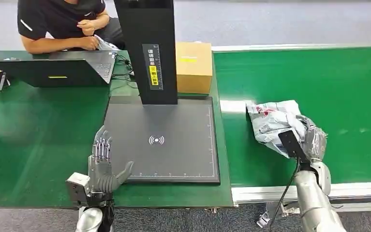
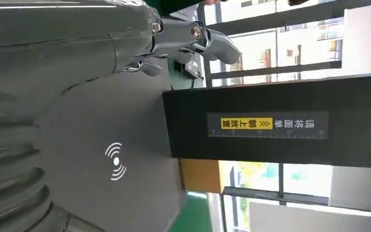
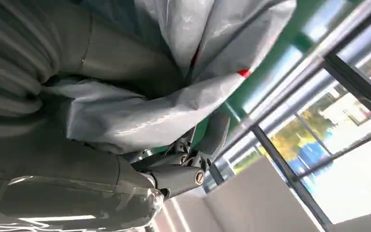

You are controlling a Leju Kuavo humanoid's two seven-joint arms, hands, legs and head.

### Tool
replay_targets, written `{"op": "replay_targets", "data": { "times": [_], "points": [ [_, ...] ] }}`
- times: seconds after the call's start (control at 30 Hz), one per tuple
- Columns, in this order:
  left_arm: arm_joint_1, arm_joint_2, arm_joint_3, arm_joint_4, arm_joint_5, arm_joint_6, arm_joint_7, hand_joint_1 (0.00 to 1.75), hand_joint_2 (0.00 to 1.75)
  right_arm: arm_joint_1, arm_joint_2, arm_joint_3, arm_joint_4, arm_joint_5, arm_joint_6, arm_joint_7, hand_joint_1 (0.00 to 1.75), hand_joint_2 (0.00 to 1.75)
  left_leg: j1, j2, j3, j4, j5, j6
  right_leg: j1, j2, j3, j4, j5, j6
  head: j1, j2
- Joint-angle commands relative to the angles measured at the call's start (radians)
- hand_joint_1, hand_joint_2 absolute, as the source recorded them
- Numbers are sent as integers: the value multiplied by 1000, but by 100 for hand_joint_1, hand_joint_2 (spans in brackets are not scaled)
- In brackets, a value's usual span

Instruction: Moved the parcel from conveyor to table for the left to box.

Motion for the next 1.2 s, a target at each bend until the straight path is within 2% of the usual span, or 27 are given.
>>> {"op": "replay_targets", "data": {
  "times": [0.03, 0.3, 0.47, 0.6, 0.63, 0.7, 0.73, 0.9, 0.97, 1.17, 1.2],
  "points": [
    [-19, 1, -10, 31, 2, 7, 1, 0, 175, 87, 81, 93, -286, -114, -47, -64, 175, 175, 0, 2, 3, -1, -1, -1, 0, 4, 1, 0, 0, -2, 0, 0],
    [-18, 4, -12, 29, 5, 9, -2, 0, 175, 171, 86, 206, -521, -269, -76, -66, 175, 175, 0, 2, 1, -1, -1, -1, 0, 3, 0, 0, 0, -2, 0, 0],
    [-23, 7, -19, 35, 7, 10, -4, 0, 175, 221, 73, 318, -710, -390, -141, -66, 175, 175, 0, 2, 0, 0, 0, -1, 0, 3, -1, 1, 0, -1, 0, 0],
    [-31, 9, -23, 42, 8, 11, -5, 0, 175, 232, 80, 373, -795, -430, -170, -66, 175, 175, 0, 2, -1, 0, 0, -1, 0, 3, -2, 1, 0, -1, 0, 0],
    [-37, 10, -26, 46, 9, 12, -6, 0, 175, 220, 88, 391, -810, -452, -140, -66, 175, 175, 0, 3, 1, 0, -1, -1, 0, 4, -1, 1, 0, -2, 0, 0],
    [-39, 10, -26, 46, 11, 13, -9, 0, 175, 205, 94, 403, -805, -453, -117, -66, 175, 175, 0, 3, 0, 0, -1, -1, 0, 5, -2, 1, 0, -2, 0, 0],
    [-41, 11, -28, 44, 16, 17, -15, 0, 175, 176, 106, 429, -787, -446, -69, -66, 175, 175, 0, 4, 0, 0, 0, -1, 0, 5, -2, 1, 0, -1, -1, 0],
    [-42, 13, -28, 44, 17, 18, -15, 0, 175, 164, 118, 432, -773, -435, -75, -66, 175, 175, 0, 3, 0, 0, 0, -1, 0, 4, -1, 1, 1, -1, 0, 0],
    [-43, 11, -25, 43, 29, 26, -26, 0, 175, 146, 119, 462, -756, -420, -40, -66, 175, 175, 0, 3, 2, -1, 0, -2, 0, 4, 0, 0, 0, -2, 0, 0],
    [-88, 4, -27, 59, 69, 61, -27, 0, 175, -49, 200, 590, -465, -321, 73, -66, 175, 175, 0, 9, 1, -1, 0, -1, 0, 10, -2, 1, 2, -2, 0, 0],
    [-94, 6, -31, 64, 73, 65, -27, 0, 175, -90, 208, 629, -373, -296, 126, -66, 175, 175, 0, 10, 2, -1, 0, -2, 0, 12, -2, 1, 3, -2, 0, 0]
  ]
}}
